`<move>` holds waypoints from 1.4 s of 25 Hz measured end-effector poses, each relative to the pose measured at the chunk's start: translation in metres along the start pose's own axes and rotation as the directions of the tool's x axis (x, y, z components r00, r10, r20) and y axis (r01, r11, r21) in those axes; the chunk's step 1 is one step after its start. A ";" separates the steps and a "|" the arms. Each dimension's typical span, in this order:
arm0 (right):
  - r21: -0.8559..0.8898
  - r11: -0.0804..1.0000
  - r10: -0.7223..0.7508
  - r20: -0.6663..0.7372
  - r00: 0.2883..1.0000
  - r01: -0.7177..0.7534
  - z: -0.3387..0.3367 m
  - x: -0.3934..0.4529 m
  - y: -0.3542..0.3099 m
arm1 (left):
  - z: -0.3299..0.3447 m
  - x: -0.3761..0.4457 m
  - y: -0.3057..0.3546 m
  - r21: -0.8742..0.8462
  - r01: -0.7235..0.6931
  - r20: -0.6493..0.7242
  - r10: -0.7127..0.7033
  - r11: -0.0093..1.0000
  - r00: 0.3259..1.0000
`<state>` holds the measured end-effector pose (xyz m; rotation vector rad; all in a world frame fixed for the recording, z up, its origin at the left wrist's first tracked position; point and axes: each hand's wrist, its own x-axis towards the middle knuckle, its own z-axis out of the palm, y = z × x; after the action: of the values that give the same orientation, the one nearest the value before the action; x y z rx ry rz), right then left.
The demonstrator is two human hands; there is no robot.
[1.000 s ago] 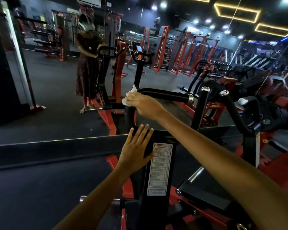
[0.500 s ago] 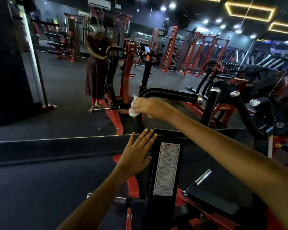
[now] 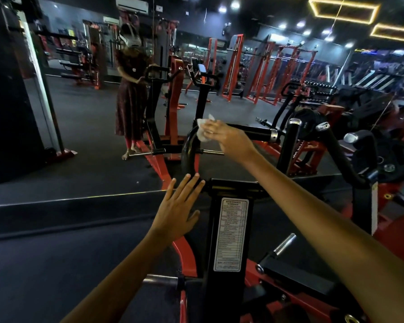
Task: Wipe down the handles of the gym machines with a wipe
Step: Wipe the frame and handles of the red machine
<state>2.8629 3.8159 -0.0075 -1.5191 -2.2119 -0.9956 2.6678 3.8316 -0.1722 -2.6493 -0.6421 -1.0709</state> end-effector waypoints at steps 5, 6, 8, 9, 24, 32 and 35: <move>0.045 0.962 0.272 -0.126 0.954 -0.269 -0.001 -0.015 -0.001 | -0.014 0.015 -0.024 -0.230 0.077 -0.047 -0.090 0.970 0.995; 0.063 0.954 0.297 -0.126 0.946 -0.292 0.004 -0.011 -0.011 | -0.019 0.021 -0.025 -0.312 0.102 -0.054 -0.125 0.944 0.991; 0.098 0.954 0.293 -0.110 0.950 -0.283 0.016 -0.001 -0.033 | -0.029 0.033 -0.028 -0.485 0.177 -0.101 -0.255 0.857 0.962; 0.115 0.955 0.286 -0.108 0.952 -0.274 0.022 0.003 -0.042 | -0.033 0.040 -0.032 -0.551 0.209 -0.125 -0.327 0.808 0.937; 0.190 0.981 0.036 -0.036 0.999 -0.028 0.040 -0.024 -0.097 | -0.039 0.102 -0.070 -0.847 0.479 0.387 -0.349 0.232 0.853; 0.175 0.982 0.085 -0.080 0.993 -0.070 0.046 -0.083 -0.096 | -0.035 0.114 -0.061 -0.780 0.424 0.233 -0.415 0.461 0.880; 0.283 0.947 0.166 -0.034 0.985 -0.150 0.029 -0.073 -0.091 | -0.041 0.127 -0.055 -0.782 0.397 0.213 -0.393 0.481 0.895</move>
<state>2.8150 3.7644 -0.1050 -1.4894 -2.0497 -0.6385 2.6985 3.9054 -0.0517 -3.3500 -0.9909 -1.8824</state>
